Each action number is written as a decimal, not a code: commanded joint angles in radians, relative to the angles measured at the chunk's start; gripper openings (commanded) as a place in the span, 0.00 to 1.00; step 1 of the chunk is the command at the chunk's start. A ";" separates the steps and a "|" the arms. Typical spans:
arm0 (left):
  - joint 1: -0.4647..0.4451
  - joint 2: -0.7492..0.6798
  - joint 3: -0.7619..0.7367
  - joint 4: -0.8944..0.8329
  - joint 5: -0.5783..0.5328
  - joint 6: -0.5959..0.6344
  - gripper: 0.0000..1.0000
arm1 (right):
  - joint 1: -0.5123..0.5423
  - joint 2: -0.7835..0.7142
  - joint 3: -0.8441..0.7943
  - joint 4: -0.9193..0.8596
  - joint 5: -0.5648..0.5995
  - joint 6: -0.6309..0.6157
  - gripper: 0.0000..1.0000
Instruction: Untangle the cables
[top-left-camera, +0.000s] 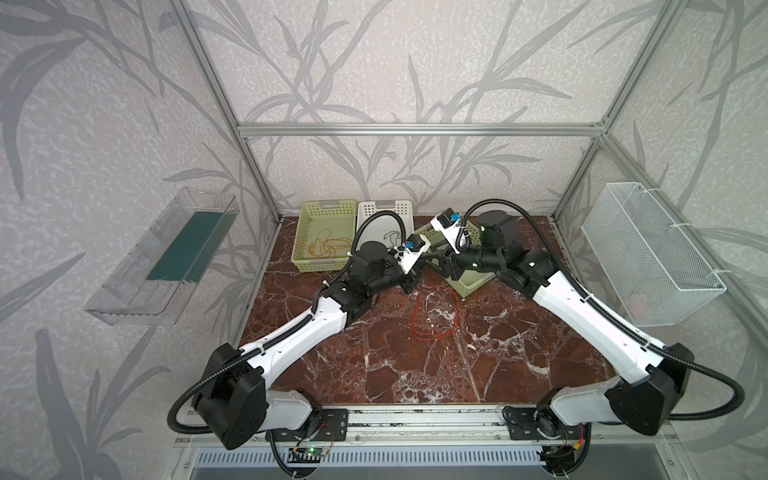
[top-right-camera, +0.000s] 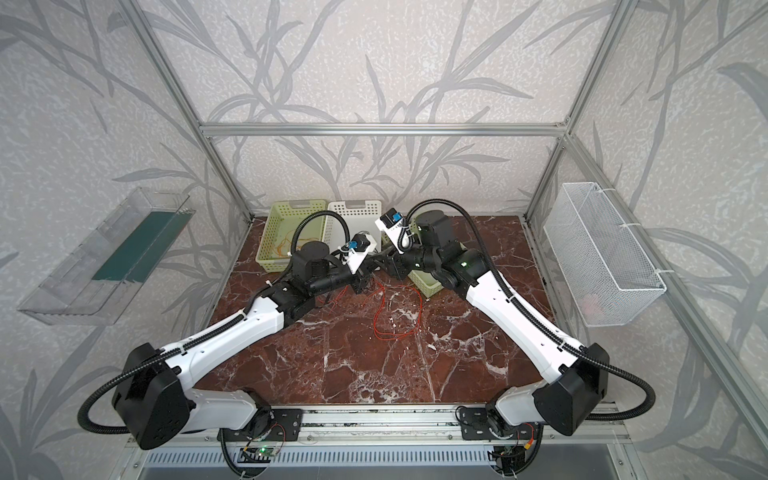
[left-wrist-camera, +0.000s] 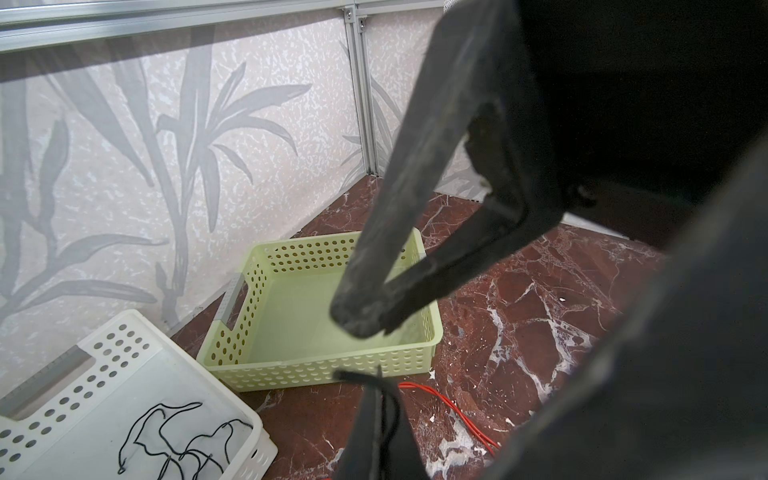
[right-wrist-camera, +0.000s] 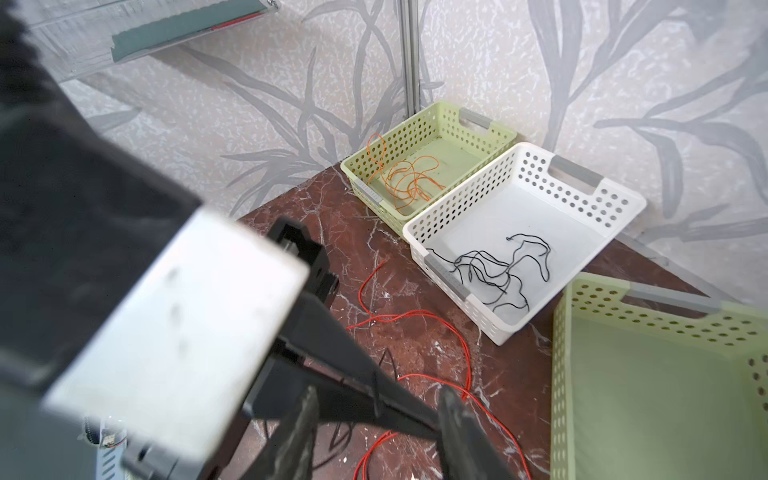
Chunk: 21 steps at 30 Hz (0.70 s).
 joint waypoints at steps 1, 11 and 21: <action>0.002 -0.027 0.040 0.048 0.013 -0.061 0.00 | -0.065 -0.126 -0.082 0.032 0.040 -0.023 0.62; 0.006 -0.002 0.121 0.100 0.067 -0.216 0.00 | -0.078 -0.205 -0.432 0.462 -0.239 0.120 0.73; -0.023 0.017 0.146 0.149 0.102 -0.290 0.00 | -0.027 -0.100 -0.449 0.746 -0.251 0.206 0.73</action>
